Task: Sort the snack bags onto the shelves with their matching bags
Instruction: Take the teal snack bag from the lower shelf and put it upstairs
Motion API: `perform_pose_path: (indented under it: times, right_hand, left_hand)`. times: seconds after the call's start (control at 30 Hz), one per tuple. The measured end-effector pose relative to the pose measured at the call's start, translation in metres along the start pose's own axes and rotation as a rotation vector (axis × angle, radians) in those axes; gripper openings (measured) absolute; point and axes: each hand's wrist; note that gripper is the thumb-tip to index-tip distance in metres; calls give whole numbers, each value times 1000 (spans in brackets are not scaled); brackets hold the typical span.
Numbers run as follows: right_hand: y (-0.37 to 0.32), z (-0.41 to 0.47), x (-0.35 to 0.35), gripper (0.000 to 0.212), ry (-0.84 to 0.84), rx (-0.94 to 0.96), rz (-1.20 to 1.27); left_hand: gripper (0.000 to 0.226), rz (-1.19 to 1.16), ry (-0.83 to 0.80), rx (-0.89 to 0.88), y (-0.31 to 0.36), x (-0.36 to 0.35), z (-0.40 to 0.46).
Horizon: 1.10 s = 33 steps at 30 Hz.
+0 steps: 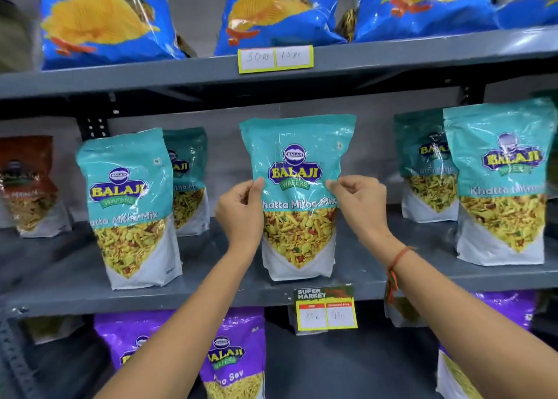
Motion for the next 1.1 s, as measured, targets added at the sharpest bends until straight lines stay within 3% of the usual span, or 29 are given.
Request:
perform_pose_path:
  times: [0.2,0.27,0.37,0.4,0.5,0.53,0.6,0.8,1.1]
  right_hand:
    - [18,-8,-4,41,-67,-39,65]
    - [16,-10,-3,39,-55,-52,89]
    - [18,-17,0,15,-102,-133,138]
    - [22,-21,2,19,-156,-197,139]
    - [42,-32,13,84,-447,-356,37]
    - [44,-38,17,91,-569,-373,-28]
    - [46,-48,19,85,-738,-366,-175]
    - [54,-61,11,84,-686,-310,-245]
    - [69,-46,26,81,-646,-383,-205]
  left_hand:
    - [11,-19,-55,47,-20,-2,-2]
    - [21,-25,-113,57,-23,1,1]
    - [38,-48,-272,160,-27,15,-2]
    - [45,-25,-346,196,-29,22,-7]
    - [77,193,-582,282,-39,45,-25]
    - [90,279,-647,302,-41,50,-31]
    - [97,379,-738,335,-47,55,-40]
    - [80,344,-709,369,-64,47,-48]
    - [93,328,-752,349,-72,12,-42]
Point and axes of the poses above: each hand's wrist, its own z-axis towards the middle knuckle, its own x-axis out of the back of the hand, y = z × x, and after that the axes turned 1 degree about -x, right-handed
